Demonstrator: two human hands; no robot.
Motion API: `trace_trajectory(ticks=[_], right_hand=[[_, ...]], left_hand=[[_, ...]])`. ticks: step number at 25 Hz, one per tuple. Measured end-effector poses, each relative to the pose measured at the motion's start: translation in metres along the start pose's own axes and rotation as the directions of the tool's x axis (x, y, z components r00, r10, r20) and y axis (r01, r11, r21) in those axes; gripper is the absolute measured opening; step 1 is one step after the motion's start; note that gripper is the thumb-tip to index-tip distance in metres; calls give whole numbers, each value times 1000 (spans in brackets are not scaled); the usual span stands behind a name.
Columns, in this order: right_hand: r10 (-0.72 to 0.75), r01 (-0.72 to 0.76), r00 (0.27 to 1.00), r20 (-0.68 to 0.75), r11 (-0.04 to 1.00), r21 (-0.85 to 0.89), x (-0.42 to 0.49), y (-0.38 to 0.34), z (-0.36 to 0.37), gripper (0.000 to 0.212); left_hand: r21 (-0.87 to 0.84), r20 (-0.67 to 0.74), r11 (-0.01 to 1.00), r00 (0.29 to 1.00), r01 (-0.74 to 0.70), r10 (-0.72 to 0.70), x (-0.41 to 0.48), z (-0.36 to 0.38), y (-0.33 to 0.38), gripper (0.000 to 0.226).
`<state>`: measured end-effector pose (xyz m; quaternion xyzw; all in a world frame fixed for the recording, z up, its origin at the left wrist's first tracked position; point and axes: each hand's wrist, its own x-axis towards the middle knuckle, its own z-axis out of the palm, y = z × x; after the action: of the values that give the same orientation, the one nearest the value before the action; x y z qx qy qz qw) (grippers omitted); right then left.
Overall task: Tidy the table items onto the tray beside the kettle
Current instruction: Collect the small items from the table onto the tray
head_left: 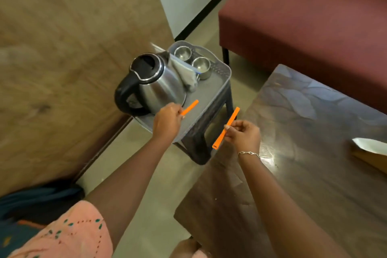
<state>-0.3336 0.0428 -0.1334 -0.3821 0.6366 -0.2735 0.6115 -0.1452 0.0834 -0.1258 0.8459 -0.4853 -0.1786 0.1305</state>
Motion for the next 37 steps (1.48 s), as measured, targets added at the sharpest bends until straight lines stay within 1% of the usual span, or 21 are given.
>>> trace_trajectory(ticks=[3, 5, 7, 9, 17, 23, 25, 26, 28, 30, 31, 32, 33, 35, 37], right_hand=[[7, -7, 1000, 17, 1000, 9, 14, -10, 41, 23], [20, -19, 999, 29, 1000, -15, 23, -13, 64, 24], [36, -35, 999, 25, 998, -51, 30, -13, 82, 25], [47, -47, 999, 8, 996, -79, 35, -12, 91, 24], [50, -59, 998, -50, 979, -197, 49, -6, 112, 25], [75, -87, 995, -64, 975, -207, 55, -5, 119, 25], [77, -88, 995, -64, 974, -207, 57, -6, 121, 26], [77, -88, 995, -61, 974, -209, 57, -7, 123, 26], [79, -88, 996, -50, 971, -224, 58, -9, 128, 28], [84, -90, 996, -35, 962, -260, 59, -10, 137, 25], [86, -89, 996, -23, 953, -288, 60, -9, 144, 21], [87, -85, 996, -6, 942, -326, 61, -9, 150, 19], [82, -71, 997, 14, 924, -377, 62, -7, 156, 22], [50, -18, 998, 48, 854, -520, 64, -1, 165, 26], [9, 39, 997, 71, 768, -639, 63, 6, 173, 24]], left_hand=[[58, -5, 995, 997, 77, -77, 21, 5, -31, 7], [113, 12, 986, 992, 125, -127, 27, 16, -45, 8], [161, 46, 976, 987, 146, -156, 28, 30, -55, 10], [164, 55, 972, 982, 170, -181, 30, 41, -61, 10], [297, 108, 946, 980, 128, -166, 38, 70, -71, 7], [322, 168, 945, 979, 57, -116, 45, 72, -64, 17], [302, 169, 952, 980, 46, -101, 44, 69, -64, 15], [262, 159, 963, 981, 64, -108, 42, 66, -67, 14], [110, 112, 986, 984, 127, -139, 33, 53, -77, 15], [-109, 60, 978, 983, 177, -171, 23, 39, -90, 19], [-189, 61, 964, 982, 186, -178, 20, 34, -94, 20], [-220, 92, 957, 981, 187, -170, 19, 31, -96, 20], [-202, 147, 962, 977, 184, -156, 21, 29, -96, 18], [-98, 251, 978, 955, 185, -155, 27, 31, -90, 15], [-59, 293, 981, 943, 185, -160, 33, 35, -83, 23]])
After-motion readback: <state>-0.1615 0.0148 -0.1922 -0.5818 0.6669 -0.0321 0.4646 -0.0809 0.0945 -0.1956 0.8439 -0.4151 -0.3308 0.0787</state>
